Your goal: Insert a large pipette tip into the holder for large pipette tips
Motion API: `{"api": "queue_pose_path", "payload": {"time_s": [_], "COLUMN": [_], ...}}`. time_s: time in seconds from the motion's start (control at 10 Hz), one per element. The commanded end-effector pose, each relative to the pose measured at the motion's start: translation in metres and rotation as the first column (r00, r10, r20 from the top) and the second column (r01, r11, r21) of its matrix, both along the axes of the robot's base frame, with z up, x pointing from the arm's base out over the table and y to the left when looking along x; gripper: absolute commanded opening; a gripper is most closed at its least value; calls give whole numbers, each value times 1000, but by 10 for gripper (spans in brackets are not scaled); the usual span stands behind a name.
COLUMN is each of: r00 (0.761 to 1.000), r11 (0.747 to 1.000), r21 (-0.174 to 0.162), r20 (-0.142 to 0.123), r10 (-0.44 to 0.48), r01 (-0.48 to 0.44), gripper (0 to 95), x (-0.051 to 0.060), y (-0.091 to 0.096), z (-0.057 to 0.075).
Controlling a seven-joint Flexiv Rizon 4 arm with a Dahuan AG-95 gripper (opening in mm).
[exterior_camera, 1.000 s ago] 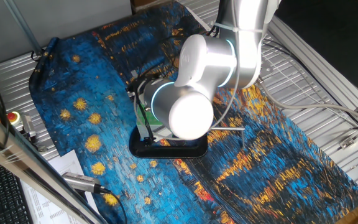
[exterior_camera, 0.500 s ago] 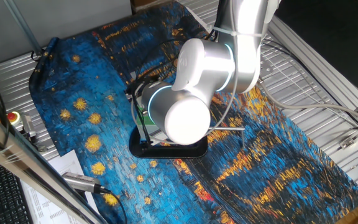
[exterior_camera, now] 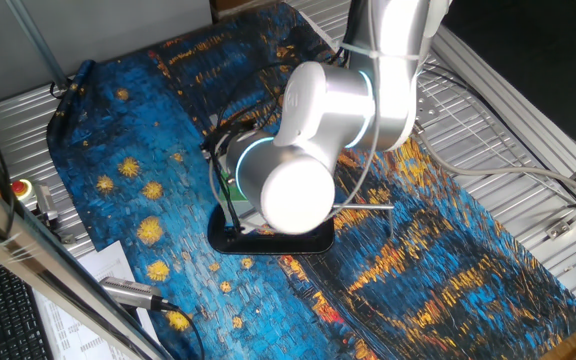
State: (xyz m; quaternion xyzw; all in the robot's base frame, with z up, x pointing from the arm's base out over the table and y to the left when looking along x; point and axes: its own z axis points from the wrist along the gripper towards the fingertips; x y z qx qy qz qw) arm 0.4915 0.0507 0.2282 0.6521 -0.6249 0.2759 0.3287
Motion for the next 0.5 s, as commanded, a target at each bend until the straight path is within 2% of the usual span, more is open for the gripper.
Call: {"api": "queue_pose_path", "payload": {"time_s": [0.1, 0.5], "r00": [1000, 1000], "r11": [1000, 1000], "r21": [1, 5], "r20": [5, 3], "r10": [5, -18], "r01": [-5, 18], "gripper": [0, 0], "x": [-1, 0], "y": [-2, -2], "z": [-2, -7]}}
